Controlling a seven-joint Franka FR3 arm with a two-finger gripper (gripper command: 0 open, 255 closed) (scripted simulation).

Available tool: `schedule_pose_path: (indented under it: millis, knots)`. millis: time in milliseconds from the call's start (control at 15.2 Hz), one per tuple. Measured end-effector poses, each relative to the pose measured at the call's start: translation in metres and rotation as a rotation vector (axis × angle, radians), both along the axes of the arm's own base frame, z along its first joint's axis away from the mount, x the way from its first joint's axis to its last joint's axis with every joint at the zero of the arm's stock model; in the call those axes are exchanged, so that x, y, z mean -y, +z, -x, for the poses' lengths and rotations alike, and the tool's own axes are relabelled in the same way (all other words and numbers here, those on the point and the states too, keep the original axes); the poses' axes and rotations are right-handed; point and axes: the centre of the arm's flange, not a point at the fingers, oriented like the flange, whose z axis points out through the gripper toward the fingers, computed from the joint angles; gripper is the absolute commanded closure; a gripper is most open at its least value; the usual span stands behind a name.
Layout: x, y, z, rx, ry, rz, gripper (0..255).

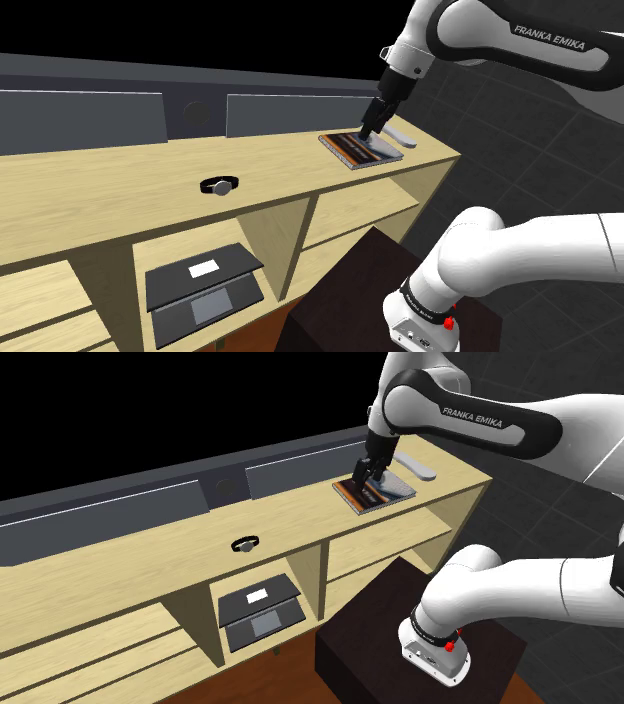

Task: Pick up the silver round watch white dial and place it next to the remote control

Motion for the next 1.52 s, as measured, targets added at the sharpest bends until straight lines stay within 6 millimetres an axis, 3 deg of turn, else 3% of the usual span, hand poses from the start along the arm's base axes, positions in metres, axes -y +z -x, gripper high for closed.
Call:
schedule_pose_path:
  millis: [132,330,1518]
  knots:
    - [-0.006,-0.001,-0.004,-0.003,-0.001,-0.003,0]
    - [-0.031,-0.005,-0.015,-0.021,-0.009,-0.018,0]
    - [-0.237,-0.039,-0.121,-0.148,-0.069,-0.129,0]
